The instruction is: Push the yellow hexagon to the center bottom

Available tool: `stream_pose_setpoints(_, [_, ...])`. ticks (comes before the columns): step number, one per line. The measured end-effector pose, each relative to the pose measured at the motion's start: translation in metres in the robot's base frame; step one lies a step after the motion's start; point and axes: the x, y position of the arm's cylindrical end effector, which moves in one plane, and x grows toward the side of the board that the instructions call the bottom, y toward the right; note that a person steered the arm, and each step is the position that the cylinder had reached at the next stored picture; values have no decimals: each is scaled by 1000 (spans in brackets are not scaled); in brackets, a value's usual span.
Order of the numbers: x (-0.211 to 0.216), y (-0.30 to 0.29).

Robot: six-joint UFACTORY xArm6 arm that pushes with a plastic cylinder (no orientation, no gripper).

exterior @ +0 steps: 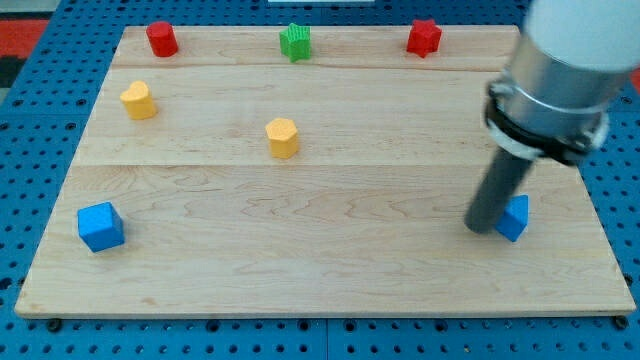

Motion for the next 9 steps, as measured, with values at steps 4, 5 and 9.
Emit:
stream_pose_setpoints(4, [-97,-213])
stream_pose_setpoints(5, [-80,-232])
stream_pose_setpoints(9, [-33,-260])
